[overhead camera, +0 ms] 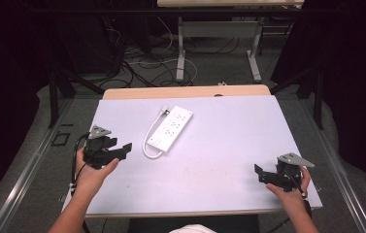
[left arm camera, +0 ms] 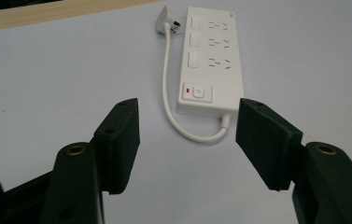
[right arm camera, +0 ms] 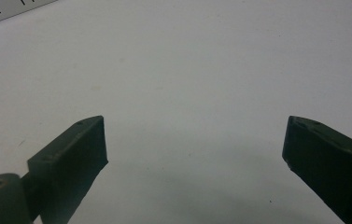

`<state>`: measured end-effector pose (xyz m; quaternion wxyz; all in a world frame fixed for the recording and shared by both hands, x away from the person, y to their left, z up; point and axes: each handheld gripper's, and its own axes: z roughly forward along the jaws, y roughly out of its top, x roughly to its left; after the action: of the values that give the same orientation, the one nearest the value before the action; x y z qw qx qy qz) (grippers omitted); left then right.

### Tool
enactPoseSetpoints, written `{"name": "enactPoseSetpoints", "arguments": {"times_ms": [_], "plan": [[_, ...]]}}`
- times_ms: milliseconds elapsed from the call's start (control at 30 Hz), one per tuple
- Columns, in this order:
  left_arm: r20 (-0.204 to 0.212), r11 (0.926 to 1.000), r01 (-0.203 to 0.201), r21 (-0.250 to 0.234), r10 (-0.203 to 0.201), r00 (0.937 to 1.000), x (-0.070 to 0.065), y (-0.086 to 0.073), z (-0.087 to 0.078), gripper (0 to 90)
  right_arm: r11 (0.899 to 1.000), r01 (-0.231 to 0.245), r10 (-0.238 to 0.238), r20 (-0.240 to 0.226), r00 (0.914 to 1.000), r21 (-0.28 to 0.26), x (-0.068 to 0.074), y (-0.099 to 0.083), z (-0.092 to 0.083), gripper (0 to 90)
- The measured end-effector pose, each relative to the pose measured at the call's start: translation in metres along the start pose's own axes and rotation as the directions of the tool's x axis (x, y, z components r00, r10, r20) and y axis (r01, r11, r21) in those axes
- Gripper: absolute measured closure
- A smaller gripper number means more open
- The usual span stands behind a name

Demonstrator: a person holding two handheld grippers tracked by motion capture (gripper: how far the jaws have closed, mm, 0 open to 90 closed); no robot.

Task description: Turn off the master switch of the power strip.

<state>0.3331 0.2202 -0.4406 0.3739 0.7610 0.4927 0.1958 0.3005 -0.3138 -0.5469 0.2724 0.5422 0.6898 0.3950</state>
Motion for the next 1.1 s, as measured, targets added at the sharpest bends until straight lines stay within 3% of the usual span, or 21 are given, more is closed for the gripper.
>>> {"name": "enactPoseSetpoints", "arguments": {"times_ms": [200,267,300,433,467,733,1100], "plan": [[-0.023,0.9992,0.022,-0.033,-0.023,0.9995,-0.001,0.004,0.003,48.2,1.000,-0.001,0.001,-0.003,1.0000,-0.004,0.000,0.000,0.001,5.7],[-0.023,0.9998,0.000,-0.017,-0.001,0.9997,0.002,0.006,0.003,49.7,1.000,0.003,-0.003,-0.003,1.0000,-0.006,-0.001,0.000,0.001,5.7],[-0.017,0.9991,0.022,-0.036,-0.022,0.9996,0.001,0.006,0.004,50.6,1.000,0.004,-0.004,-0.003,1.0000,-0.006,-0.001,0.000,0.001,5.7],[-0.029,0.9994,0.009,-0.034,-0.010,0.9995,0.004,0.010,0.006,54.2,1.000,0.005,-0.005,-0.003,1.0000,-0.005,-0.001,0.000,0.001,5.7],[-0.026,0.9989,0.023,-0.040,-0.024,0.9994,0.004,0.010,0.007,54.2,1.000,0.005,-0.005,-0.003,1.0000,-0.005,-0.001,0.000,0.001,5.7],[-0.047,0.9997,0.019,-0.015,-0.020,0.9987,0.008,0.016,0.013,55.2,1.000,0.004,-0.004,-0.004,1.0000,-0.005,-0.001,0.000,0.001,5.8],[-0.059,0.9984,0.056,-0.013,-0.057,0.9967,0.012,0.019,0.029,60.4,1.000,0.008,-0.008,-0.004,1.0000,-0.004,-0.002,-0.001,0.001,5.8]]}}
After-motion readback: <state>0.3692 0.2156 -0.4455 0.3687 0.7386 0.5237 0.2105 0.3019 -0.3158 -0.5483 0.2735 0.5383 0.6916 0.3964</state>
